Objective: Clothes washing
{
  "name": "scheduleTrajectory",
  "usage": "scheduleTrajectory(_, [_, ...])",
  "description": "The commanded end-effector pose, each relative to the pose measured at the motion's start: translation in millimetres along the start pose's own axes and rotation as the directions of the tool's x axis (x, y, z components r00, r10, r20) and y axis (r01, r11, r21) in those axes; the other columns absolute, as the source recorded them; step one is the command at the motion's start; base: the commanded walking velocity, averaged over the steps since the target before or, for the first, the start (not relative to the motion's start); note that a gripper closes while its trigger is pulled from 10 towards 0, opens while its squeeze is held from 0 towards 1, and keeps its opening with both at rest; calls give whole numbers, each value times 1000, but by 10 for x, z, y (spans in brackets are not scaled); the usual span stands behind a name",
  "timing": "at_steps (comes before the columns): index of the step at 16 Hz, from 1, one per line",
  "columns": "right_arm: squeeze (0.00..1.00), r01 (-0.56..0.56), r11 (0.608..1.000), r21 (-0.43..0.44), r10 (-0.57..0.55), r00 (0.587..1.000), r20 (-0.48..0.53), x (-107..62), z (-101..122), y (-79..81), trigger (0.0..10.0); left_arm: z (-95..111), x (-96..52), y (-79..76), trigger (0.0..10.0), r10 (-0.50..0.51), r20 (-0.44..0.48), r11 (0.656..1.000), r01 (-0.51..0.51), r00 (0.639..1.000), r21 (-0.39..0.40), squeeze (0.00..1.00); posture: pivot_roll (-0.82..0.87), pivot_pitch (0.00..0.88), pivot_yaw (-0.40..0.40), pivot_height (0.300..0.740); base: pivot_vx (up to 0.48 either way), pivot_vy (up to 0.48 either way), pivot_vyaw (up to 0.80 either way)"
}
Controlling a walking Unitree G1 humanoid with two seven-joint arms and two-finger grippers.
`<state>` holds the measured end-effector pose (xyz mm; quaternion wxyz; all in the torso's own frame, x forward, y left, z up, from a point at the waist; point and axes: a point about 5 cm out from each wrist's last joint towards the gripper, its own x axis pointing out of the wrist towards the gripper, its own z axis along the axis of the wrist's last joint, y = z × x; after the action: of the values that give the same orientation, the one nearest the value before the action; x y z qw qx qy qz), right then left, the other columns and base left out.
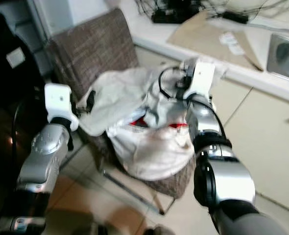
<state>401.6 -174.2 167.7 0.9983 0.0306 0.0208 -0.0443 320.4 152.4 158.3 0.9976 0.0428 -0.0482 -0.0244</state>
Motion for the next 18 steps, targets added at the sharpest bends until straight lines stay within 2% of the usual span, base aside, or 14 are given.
scheduleTrajectory(1, [0,-26,999,-23,28,997,69,18,146,42,0,-26,7,6,10000,21,-7,1000,-21,1000,-17,0,21,0,-32,740,0,0,613])
scheduleTrajectory(5, [0,-57,992,-109,78,976,202,5,327,143,0,0,15,72,10000,102,24,995,-102,994,5,0,30,0,-37,740,0,0,562])
scheduleTrajectory(8, [0,-81,989,-125,107,970,218,-3,332,188,0,-69,-4,142,10000,205,8,974,-204,979,99,0,40,0,-40,740,0,0,517])
scheduleTrajectory(9, [0,-89,985,-147,120,968,218,-12,308,205,0,-121,-12,162,10000,238,-24,963,-233,971,132,0,44,0,-42,740,0,0,500])
scheduleTrajectory(12, [0,-125,981,-147,156,964,218,-31,261,259,0,-108,-52,100,10000,186,23,971,-188,982,150,0,51,0,-41,740,0,0,483])
scheduleTrajectory(14, [0,-139,980,-141,167,963,212,-35,241,291,0,-85,-76,102,10000,188,48,967,-194,981,166,0,58,0,-43,740,0,0,459])
scheduleTrajectory(16, [0,-156,977,-146,185,960,210,-36,239,335,0,-95,-85,99,10000,199,37,973,-202,979,113,0,62,0,-46,740,0,0,447])
scheduleTrajectory(17, [4,-161,976,-148,191,958,213,-35,249,348,0,-98,-85,94,10000,202,34,972,-205,979,114,0,62,0,-46,740,0,0,450])
scheduleTrajectory(18, [102,-186,968,-166,223,944,243,-33,330,413,0,-101,-89,88,10000,212,34,969,-215,977,120,0,63,0,-51,740,0,0,431])
